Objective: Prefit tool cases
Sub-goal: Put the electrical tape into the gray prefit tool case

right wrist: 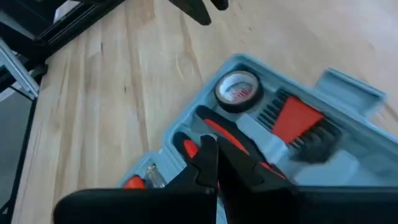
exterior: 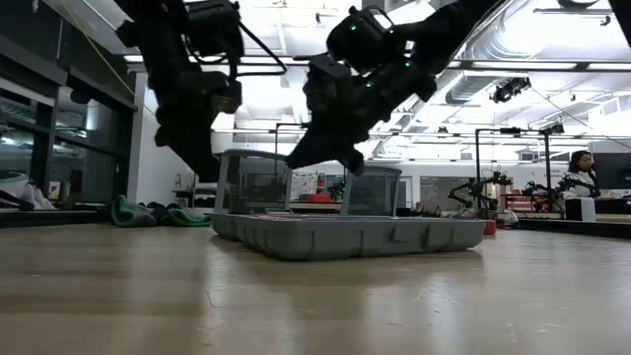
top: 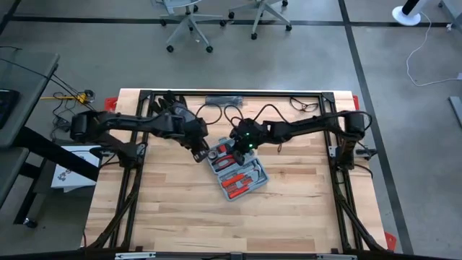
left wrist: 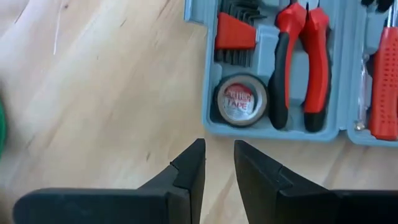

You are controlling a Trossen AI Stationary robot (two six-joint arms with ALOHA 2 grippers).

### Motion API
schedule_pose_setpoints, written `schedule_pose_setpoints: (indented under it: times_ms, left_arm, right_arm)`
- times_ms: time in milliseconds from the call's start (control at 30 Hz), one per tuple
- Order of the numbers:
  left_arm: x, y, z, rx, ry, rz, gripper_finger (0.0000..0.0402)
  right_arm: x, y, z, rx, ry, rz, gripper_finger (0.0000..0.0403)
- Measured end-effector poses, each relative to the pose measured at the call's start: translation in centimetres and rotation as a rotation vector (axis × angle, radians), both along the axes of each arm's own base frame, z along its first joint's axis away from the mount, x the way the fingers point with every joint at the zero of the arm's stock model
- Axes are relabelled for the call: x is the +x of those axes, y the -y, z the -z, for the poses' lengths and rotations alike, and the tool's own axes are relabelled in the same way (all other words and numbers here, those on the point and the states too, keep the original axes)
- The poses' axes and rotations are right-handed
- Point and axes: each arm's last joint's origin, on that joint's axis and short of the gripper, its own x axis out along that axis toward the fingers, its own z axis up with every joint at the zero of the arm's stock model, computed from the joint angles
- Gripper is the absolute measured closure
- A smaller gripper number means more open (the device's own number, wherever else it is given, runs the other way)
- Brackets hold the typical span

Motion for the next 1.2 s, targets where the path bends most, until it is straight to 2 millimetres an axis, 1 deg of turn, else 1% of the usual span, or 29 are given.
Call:
schedule_pose_setpoints:
  times_ms: [133,267,333,400,533,633,667,767,867,967,1100,1200]
  left_arm:
    - [-0.8,0.6,0.1,-0.004,0.01,-0.031,0.0323]
    - [-0.9,1.2,0.1,-0.005,0.009,-0.039,0.0323]
    - [-0.8,1.5,0.1,-0.001,0.01,-0.044,0.0323]
    - [-0.8,1.7,0.1,0.003,0.012,-0.047,0.0323]
    - [-0.7,2.0,0.1,0.003,0.016,-0.048,0.0323]
    - [-0.7,2.1,0.1,0.013,0.017,-0.046,0.0323]
    - [-0.7,2.1,0.1,0.016,0.017,-0.047,0.0323]
    - [-0.6,2.1,0.1,0.026,0.024,-0.05,0.0323]
    - [-0.4,2.0,-0.1,0.042,0.053,-0.052,0.0323]
    - [0.5,2.0,-0.1,0.066,0.118,-0.018,0.0323]
    - [1.8,1.8,0.8,0.013,0.159,0.056,0.0323]
    - [2.4,1.6,2.5,-0.02,0.102,0.058,0.0327]
  right_arm:
    - [1.6,0.3,0.5,-0.007,0.009,-0.031,0.0403]
    - [3.9,0.5,1.0,-0.023,0.024,-0.067,0.0403]
    - [5.1,0.5,1.6,-0.013,0.012,-0.094,0.0403]
    - [6.0,0.5,2.8,-0.001,-0.024,-0.106,0.0403]
    - [6.7,0.5,5.7,0.057,-0.147,-0.109,0.0403]
    - [6.7,0.8,6.2,0.102,-0.152,-0.137,0.0403]
    - [6.6,0.8,6.0,0.107,-0.151,-0.142,0.0403]
    - [6.3,1.0,4.9,0.081,-0.151,-0.123,0.0403]
    - [5.9,1.2,3.1,0.046,-0.129,-0.113,0.0403]
    - [5.6,1.3,1.6,0.001,-0.11,-0.107,0.0403]
    - [5.3,1.6,1.7,-0.005,-0.133,-0.107,0.0403]
    - [5.4,1.6,1.8,-0.011,-0.135,-0.114,0.0403]
